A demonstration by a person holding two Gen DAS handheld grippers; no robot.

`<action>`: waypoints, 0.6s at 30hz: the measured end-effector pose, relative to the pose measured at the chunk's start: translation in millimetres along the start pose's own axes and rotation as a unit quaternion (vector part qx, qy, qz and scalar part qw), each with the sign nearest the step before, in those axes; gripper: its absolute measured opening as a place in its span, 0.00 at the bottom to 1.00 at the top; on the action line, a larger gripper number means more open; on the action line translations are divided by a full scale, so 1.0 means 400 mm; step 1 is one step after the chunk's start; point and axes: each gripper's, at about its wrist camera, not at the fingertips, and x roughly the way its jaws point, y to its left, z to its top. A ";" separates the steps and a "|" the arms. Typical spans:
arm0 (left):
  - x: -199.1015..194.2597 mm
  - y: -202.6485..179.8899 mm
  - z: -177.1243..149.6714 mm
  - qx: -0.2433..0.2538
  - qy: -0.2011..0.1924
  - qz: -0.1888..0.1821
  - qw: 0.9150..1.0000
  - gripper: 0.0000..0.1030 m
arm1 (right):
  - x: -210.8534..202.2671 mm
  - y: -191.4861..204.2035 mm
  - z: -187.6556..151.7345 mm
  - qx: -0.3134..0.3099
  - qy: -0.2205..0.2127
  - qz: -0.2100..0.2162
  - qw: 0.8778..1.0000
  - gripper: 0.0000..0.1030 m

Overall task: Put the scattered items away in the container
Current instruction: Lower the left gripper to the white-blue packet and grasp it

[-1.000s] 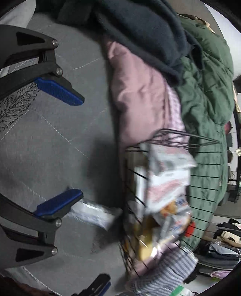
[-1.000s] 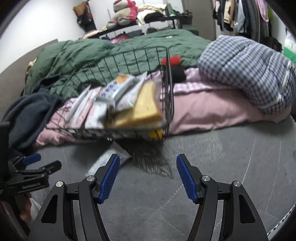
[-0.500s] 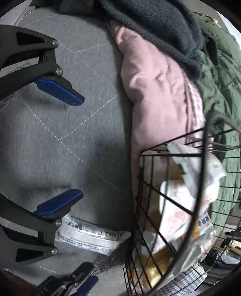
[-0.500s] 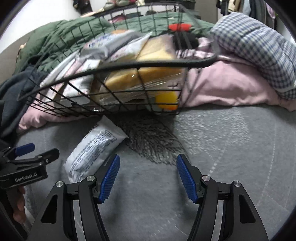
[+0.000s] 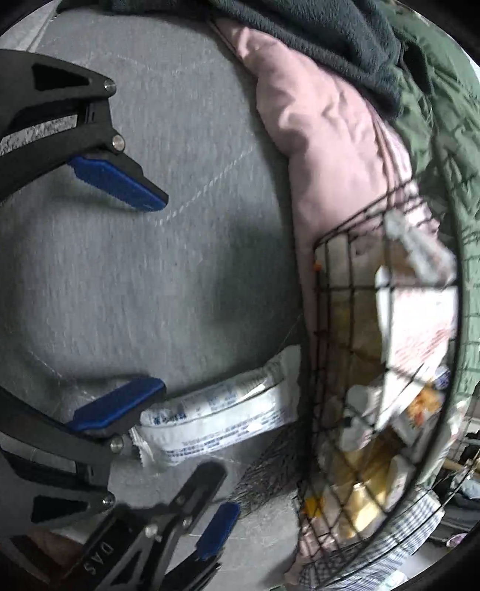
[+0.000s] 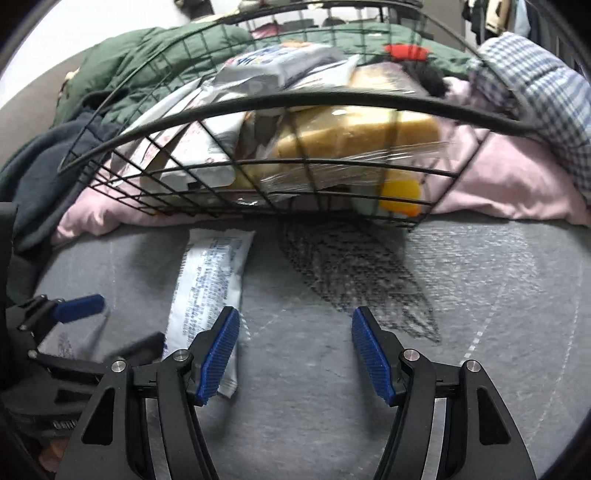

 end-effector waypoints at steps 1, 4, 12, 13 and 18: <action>-0.012 0.004 -0.001 -0.007 -0.004 -0.002 1.000 0.89 | -0.007 -0.011 -0.002 0.007 0.001 -0.003 1.000 0.62; -0.052 0.003 -0.003 -0.020 -0.015 -0.024 0.999 0.89 | -0.037 -0.063 0.003 0.034 0.005 -0.008 0.999 0.62; -0.099 -0.127 0.031 -0.004 -0.043 -0.073 0.996 0.89 | -0.096 -0.206 0.004 0.088 -0.002 -0.050 0.995 0.62; -0.093 -0.145 0.035 0.000 -0.040 -0.074 0.996 0.89 | -0.100 -0.230 0.003 0.099 0.001 -0.054 0.994 0.62; 0.003 -0.183 0.080 -0.005 -0.018 -0.064 0.998 0.89 | -0.094 -0.306 -0.008 0.131 0.019 -0.082 0.988 0.62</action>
